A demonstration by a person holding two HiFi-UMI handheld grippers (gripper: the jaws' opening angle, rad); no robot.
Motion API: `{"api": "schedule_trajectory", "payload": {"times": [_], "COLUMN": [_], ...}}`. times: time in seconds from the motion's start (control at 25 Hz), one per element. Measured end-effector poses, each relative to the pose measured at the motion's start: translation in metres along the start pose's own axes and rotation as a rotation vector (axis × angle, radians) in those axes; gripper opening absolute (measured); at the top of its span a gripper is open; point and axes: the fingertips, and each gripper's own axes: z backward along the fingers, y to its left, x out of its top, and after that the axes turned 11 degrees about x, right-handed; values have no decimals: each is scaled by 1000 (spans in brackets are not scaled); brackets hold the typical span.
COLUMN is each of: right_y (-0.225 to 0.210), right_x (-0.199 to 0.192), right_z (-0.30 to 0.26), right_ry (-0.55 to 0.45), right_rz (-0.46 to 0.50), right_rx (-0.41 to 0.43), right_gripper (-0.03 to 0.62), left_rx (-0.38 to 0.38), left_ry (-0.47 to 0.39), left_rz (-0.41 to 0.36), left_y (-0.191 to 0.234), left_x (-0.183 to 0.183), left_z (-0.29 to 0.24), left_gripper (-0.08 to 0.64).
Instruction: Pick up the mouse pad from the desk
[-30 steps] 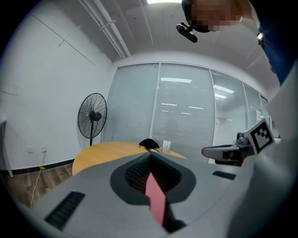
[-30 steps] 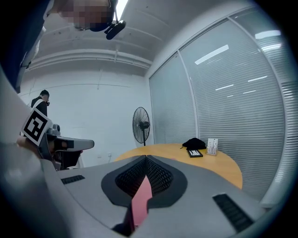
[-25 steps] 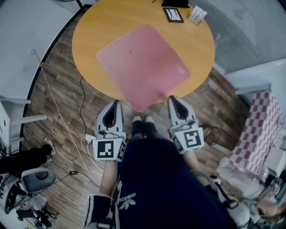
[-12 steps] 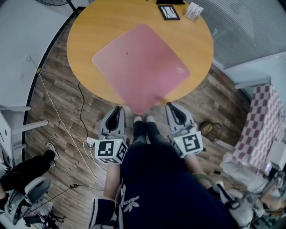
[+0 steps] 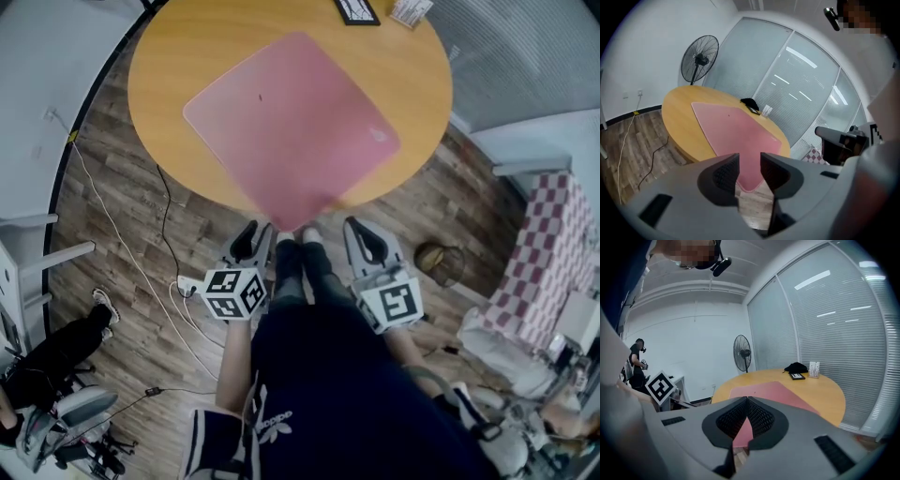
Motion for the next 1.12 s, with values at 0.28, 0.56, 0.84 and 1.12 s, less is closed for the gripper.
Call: {"api": "schedule_trajectory", "payload": {"times": [0.28, 0.56, 0.84, 1.12], "right_y": [-2, -5, -4, -3], "right_x": [-14, -33, -38, -35], "right_z": [3, 7, 5, 3], "right_ry": [27, 67, 77, 79], "right_rz": [-42, -68, -86, -76], "right_rx": [-10, -30, -40, -53], "right_gripper": [5, 5, 5, 5], "left_rx": [-33, -107, -194, -367], "left_ry": [183, 333, 410, 444], "left_rz": [64, 82, 62, 75], "left_y": [2, 1, -4, -25], "left_x": [-59, -93, -100, -97], "left_z": [-35, -56, -70, -71], "left_gripper": [133, 149, 152, 152]}}
